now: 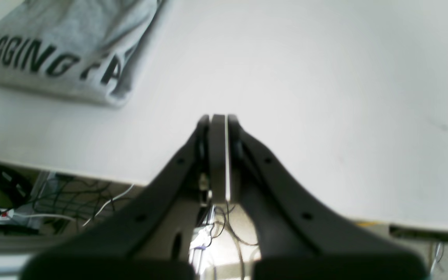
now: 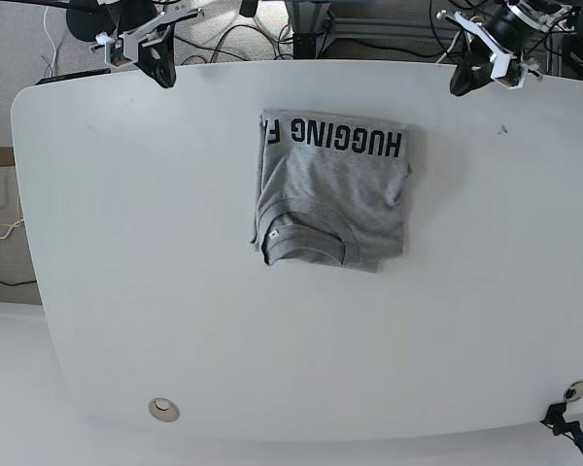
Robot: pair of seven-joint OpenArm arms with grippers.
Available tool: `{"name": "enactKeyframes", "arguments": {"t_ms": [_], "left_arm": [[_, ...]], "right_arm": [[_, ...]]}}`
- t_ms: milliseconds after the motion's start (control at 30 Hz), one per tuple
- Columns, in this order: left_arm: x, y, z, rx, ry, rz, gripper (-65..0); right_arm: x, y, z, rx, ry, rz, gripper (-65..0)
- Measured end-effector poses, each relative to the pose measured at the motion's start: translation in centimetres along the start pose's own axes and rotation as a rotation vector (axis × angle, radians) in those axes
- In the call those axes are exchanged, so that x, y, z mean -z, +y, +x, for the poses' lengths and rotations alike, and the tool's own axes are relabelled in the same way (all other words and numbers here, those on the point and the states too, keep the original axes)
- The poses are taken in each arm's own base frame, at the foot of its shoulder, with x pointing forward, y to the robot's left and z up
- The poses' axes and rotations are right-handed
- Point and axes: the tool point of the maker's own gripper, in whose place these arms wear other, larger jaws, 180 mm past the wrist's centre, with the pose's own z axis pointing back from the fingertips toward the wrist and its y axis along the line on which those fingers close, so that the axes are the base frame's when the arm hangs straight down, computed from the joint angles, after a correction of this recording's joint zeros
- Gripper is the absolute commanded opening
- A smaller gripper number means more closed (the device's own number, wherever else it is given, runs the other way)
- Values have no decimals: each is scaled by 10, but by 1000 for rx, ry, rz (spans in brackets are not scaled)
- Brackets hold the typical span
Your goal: Fold the T-shirt properly
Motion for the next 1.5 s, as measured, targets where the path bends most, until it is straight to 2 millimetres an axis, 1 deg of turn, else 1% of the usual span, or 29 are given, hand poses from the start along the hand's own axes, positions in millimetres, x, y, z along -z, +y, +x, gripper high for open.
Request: {"name": "enactKeyframes", "arguments": {"t_ms": [33,133,267,333,367,400,467,500,533,600,667,700,800,867,933,967,1000,1067,1100,1133,1200,1267,1333,1367,1433,1500], "left_arm": [[-6,-5,-8,-27,17,6,-650],[-21,-17,-20,-118,3,46,-650],[-43,-37,-49,-189,100,50,-650],[-46,-46,-60,-239,113,47,-650],[-45,-49,-70,-271,127,46,-650],[-46,-53,-84,-300,153,44,-650],[-48,-66,-119,-342,241,23,-650],[-47,-71,-139,-324,313,6,-650],[-42,-73,-153,-310,350,-5,-650],[-27,-72,-167,-326,345,-3,-650],[-14,-82,-190,-350,396,-35,-650],[-10,-87,-205,-352,438,-53,-650],[-1,-100,-240,-367,529,-92,-650],[12,-96,-260,-361,588,-83,-650],[26,-87,-273,-374,609,-50,-650],[28,-86,-284,-361,652,-44,-650],[34,-85,-293,-355,691,-44,-650],[36,-91,-305,-369,721,-50,-650],[35,-96,-312,-368,756,-64,-650],[35,-99,-318,-371,787,-71,-650],[41,-96,-324,-390,808,-49,-650],[47,-85,-331,-401,841,-8,-650],[56,-77,-333,-412,857,12,-650],[59,-73,-334,-415,870,33,-650],[61,-71,-338,-424,887,57,-650],[58,-66,-343,-421,923,89,-650]], "right_arm": [[-9,3,-6,11,21,1,-650],[-29,8,-25,37,88,-16,-650],[-55,18,-46,94,159,-40,-650],[-66,22,-61,119,205,-35,-650],[-70,23,-71,133,230,-35,-650],[-73,23,-86,152,265,-49,-650],[-80,29,-117,192,343,-33,-650],[-82,31,-133,214,374,-27,-650],[-82,33,-148,237,405,-31,-650],[-80,38,-178,263,467,-21,-650],[-72,40,-203,243,519,-4,-650],[-69,39,-213,234,543,-5,-650],[-60,44,-243,264,607,2,-650],[-50,42,-261,294,640,-9,-650],[-34,37,-272,320,651,-18,-650],[-31,36,-279,327,672,-19,-650],[-23,33,-282,336,675,-18,-650],[-17,33,-295,338,724,4,-650],[-18,36,-304,330,768,20,-650],[-17,33,-311,327,795,3,-650],[-8,30,-317,300,820,-23,-650],[1,31,-318,270,837,0,-650],[11,29,-320,230,854,-2,-650],[13,27,-322,213,869,-9,-650],[14,21,-327,204,897,-37,-650],[16,16,-329,201,926,-53,-650]]}}
